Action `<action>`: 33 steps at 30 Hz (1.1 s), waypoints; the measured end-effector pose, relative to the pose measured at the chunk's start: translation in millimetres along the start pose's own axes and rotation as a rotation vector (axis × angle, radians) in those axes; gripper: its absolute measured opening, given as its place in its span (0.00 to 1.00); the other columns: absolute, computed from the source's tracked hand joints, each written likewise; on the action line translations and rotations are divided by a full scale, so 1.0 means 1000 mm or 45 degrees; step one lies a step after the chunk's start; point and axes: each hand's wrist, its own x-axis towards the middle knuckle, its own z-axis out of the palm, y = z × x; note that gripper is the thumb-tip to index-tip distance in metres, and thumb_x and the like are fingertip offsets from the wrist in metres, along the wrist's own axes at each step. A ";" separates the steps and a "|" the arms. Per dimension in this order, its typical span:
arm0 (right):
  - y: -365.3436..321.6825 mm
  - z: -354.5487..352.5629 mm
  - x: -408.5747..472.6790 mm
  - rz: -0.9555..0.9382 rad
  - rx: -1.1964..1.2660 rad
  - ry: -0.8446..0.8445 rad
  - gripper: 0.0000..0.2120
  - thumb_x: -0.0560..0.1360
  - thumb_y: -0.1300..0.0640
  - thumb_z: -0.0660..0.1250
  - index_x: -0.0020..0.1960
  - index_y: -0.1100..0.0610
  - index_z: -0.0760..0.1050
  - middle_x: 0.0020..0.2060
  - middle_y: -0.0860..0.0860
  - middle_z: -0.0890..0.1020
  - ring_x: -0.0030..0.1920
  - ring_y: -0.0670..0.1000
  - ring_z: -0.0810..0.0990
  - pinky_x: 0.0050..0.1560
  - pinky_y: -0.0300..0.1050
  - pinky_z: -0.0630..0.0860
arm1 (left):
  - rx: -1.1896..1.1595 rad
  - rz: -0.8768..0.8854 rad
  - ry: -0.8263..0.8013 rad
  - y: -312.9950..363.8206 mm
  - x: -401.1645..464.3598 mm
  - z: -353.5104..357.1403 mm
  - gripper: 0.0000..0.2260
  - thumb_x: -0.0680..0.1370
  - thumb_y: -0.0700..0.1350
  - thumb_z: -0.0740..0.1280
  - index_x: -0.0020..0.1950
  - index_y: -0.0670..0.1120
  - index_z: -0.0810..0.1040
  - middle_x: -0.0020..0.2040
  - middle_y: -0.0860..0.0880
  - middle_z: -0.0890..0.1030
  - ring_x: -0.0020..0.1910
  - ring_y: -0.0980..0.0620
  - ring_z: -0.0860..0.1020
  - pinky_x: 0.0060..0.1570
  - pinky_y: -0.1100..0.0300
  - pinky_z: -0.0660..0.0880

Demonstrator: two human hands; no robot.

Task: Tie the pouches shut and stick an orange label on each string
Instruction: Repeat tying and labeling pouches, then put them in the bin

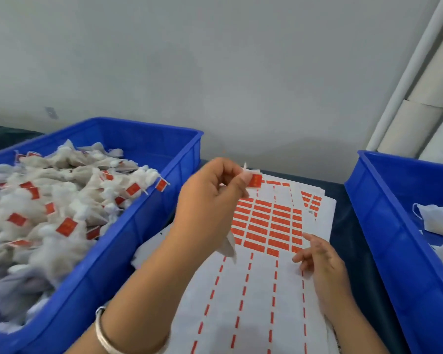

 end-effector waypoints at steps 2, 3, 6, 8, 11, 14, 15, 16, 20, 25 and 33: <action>0.000 0.001 -0.001 -0.001 -0.037 0.000 0.14 0.75 0.41 0.56 0.50 0.47 0.75 0.35 0.46 0.83 0.34 0.50 0.80 0.34 0.37 0.73 | 0.184 0.132 0.173 0.010 0.001 -0.022 0.05 0.75 0.52 0.64 0.39 0.55 0.73 0.32 0.56 0.79 0.27 0.65 0.74 0.24 0.73 0.68; -0.001 0.001 -0.002 -0.003 -0.052 -0.002 0.13 0.76 0.42 0.56 0.49 0.48 0.75 0.34 0.47 0.83 0.35 0.51 0.80 0.35 0.38 0.73 | 0.284 0.166 0.261 0.013 0.004 -0.033 0.06 0.76 0.52 0.64 0.39 0.55 0.73 0.33 0.55 0.79 0.27 0.63 0.73 0.26 0.71 0.68; -0.004 0.001 -0.005 0.009 -0.076 -0.001 0.12 0.78 0.44 0.58 0.48 0.49 0.76 0.34 0.49 0.82 0.36 0.53 0.79 0.35 0.41 0.72 | 0.474 0.204 0.482 0.018 0.013 -0.071 0.09 0.78 0.51 0.63 0.38 0.55 0.69 0.34 0.55 0.77 0.30 0.61 0.72 0.31 0.71 0.68; -0.006 0.002 -0.006 0.011 -0.094 0.021 0.12 0.79 0.44 0.58 0.46 0.49 0.76 0.34 0.50 0.82 0.36 0.53 0.79 0.34 0.42 0.72 | 0.629 0.208 0.575 0.017 0.019 -0.098 0.08 0.80 0.48 0.61 0.40 0.53 0.68 0.35 0.57 0.75 0.34 0.59 0.72 0.32 0.72 0.65; -0.004 0.004 -0.006 0.040 -0.175 0.030 0.11 0.79 0.45 0.58 0.48 0.49 0.76 0.35 0.49 0.82 0.38 0.53 0.80 0.33 0.41 0.72 | 1.043 0.159 0.645 0.008 0.026 -0.136 0.03 0.80 0.45 0.60 0.49 0.48 0.73 0.45 0.50 0.74 0.45 0.49 0.71 0.41 0.65 0.61; 0.002 0.008 -0.006 0.062 -0.346 -0.048 0.11 0.79 0.45 0.58 0.54 0.49 0.76 0.40 0.47 0.82 0.42 0.52 0.82 0.38 0.44 0.78 | 1.193 -0.019 0.626 -0.002 0.028 -0.155 0.06 0.79 0.46 0.62 0.53 0.47 0.76 0.49 0.47 0.75 0.48 0.47 0.73 0.46 0.56 0.67; 0.002 0.009 -0.007 0.059 -0.409 -0.074 0.12 0.79 0.45 0.59 0.56 0.49 0.75 0.41 0.47 0.82 0.43 0.51 0.82 0.40 0.46 0.79 | 1.190 -0.091 0.605 -0.007 0.029 -0.156 0.06 0.79 0.46 0.62 0.52 0.47 0.76 0.46 0.49 0.76 0.44 0.49 0.73 0.43 0.56 0.67; 0.000 0.011 -0.008 0.053 -0.478 -0.088 0.12 0.78 0.46 0.60 0.58 0.49 0.75 0.42 0.45 0.82 0.42 0.50 0.82 0.40 0.45 0.79 | 1.205 -0.167 0.569 -0.011 0.030 -0.156 0.05 0.79 0.45 0.61 0.52 0.47 0.76 0.44 0.50 0.76 0.41 0.50 0.73 0.41 0.56 0.68; -0.018 0.020 -0.019 -0.034 -1.069 -0.143 0.09 0.78 0.46 0.62 0.57 0.46 0.74 0.49 0.41 0.80 0.38 0.43 0.79 0.36 0.37 0.76 | 1.369 -0.381 0.324 -0.027 0.033 -0.148 0.11 0.79 0.40 0.62 0.60 0.42 0.74 0.50 0.43 0.79 0.47 0.46 0.79 0.48 0.55 0.77; -0.056 0.022 -0.043 -0.043 -1.305 -0.374 0.05 0.78 0.44 0.62 0.53 0.41 0.71 0.57 0.41 0.79 0.37 0.40 0.77 0.37 0.31 0.72 | 1.293 -0.320 0.261 -0.032 0.028 -0.132 0.13 0.78 0.42 0.63 0.63 0.43 0.71 0.53 0.44 0.79 0.44 0.48 0.74 0.41 0.58 0.68; -0.149 -0.052 -0.071 -0.265 -1.133 -0.047 0.10 0.78 0.48 0.61 0.40 0.38 0.75 0.34 0.35 0.78 0.37 0.31 0.77 0.30 0.28 0.68 | 0.899 0.162 -0.026 -0.018 0.002 -0.038 0.12 0.78 0.48 0.64 0.61 0.51 0.74 0.56 0.51 0.78 0.45 0.57 0.73 0.41 0.65 0.67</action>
